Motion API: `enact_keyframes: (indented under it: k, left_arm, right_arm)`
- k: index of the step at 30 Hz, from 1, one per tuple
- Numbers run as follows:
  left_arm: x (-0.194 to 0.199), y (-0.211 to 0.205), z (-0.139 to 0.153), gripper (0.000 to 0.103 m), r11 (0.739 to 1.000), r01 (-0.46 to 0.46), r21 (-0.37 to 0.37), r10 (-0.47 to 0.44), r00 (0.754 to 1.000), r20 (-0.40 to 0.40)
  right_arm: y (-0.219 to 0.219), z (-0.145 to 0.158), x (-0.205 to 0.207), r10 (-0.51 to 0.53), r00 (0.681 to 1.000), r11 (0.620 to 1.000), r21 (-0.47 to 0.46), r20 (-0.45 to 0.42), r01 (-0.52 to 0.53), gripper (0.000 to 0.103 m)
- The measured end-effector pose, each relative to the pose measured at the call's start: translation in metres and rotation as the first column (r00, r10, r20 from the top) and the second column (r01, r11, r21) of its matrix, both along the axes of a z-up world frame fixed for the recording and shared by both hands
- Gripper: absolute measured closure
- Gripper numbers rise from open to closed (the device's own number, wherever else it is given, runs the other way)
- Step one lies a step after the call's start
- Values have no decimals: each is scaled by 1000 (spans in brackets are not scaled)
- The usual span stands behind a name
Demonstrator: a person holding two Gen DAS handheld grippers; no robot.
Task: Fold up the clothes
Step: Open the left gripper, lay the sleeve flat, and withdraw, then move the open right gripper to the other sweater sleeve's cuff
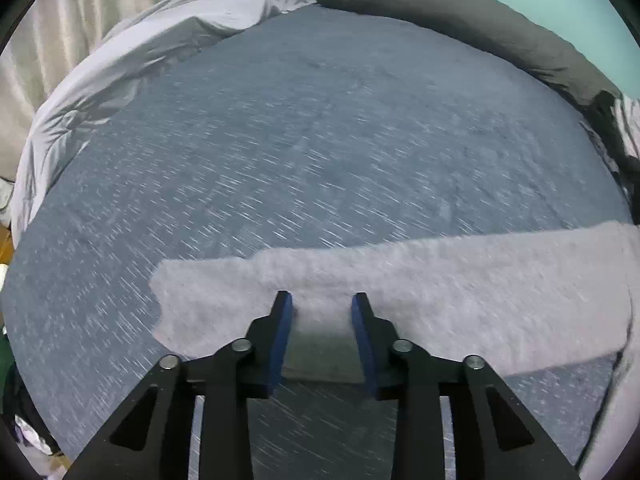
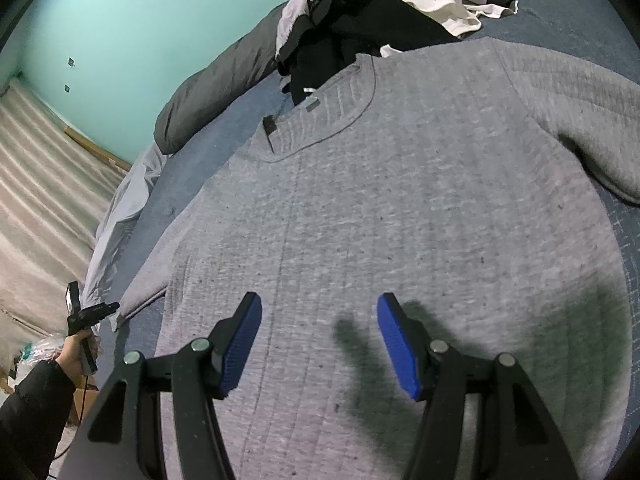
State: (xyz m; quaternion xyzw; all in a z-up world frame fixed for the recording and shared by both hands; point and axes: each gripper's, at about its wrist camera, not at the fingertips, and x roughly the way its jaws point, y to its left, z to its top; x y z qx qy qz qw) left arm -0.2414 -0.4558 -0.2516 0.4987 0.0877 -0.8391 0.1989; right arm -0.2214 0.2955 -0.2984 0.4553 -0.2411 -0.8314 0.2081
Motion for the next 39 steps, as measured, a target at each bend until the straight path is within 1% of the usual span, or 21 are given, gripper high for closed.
enact_keyframes:
  k: [4,7,8,11,14,18,21,23,25,27,30,32,35,36,39]
  left_arm:
    - [-4,18,-16,66,1000,15,14,-16,999,35]
    - [-8,21,-33,66,1000,0,3,0,999,54]
    - [-9,21,-32,65,1000,-9,5,9,999,51]
    - [-11,25,-21,65,1000,-19,0,19,999,36]
    - [-5,43,-4,65,1000,14,-6,-14,1000,3]
    - [-1,73,12,64,998,38,48,-37,999,-31]
    - [8,111,27,60,993,68,101,-62,996,-65]
    - [11,138,35,53,984,96,149,-83,992,-91]
    - [15,167,35,52,971,146,188,-131,988,-86]
    - [19,196,39,52,961,205,185,-190,977,-97]
    - [26,231,44,49,943,277,184,-256,958,-128]
    - [33,251,46,40,930,301,213,-274,951,-144]
    - [44,276,40,39,908,336,250,-304,940,-159]
    - [47,285,37,39,902,349,255,-317,935,-159]
    - [50,302,24,38,893,374,248,-347,926,-147]
  right_arm:
    - [3,3,1,-7,1000,1000,-4,-7,7,42]
    - [7,3,-1,-19,1000,1000,-9,-5,19,42]
    - [9,2,-2,-22,1000,1000,-11,-3,22,42]
    - [11,2,-2,-28,1000,999,-18,1,28,42]
    - [11,3,-2,-26,1000,999,-25,0,26,42]
    - [10,9,1,-24,1000,999,-25,-13,24,42]
    - [19,20,8,-57,998,998,-30,-34,56,42]
    - [25,27,13,-82,996,996,-40,-44,80,42]
    - [34,32,24,-106,993,994,-47,-51,103,42]
    - [44,36,33,-121,991,992,-47,-54,118,42]
    - [72,42,53,-146,988,989,-25,-49,145,42]
    - [96,43,64,-169,985,986,-3,-36,169,42]
    - [153,46,81,-243,970,969,42,2,243,42]
    - [175,50,87,-281,960,959,50,7,280,42]
    - [252,62,110,-420,907,906,73,20,417,41]
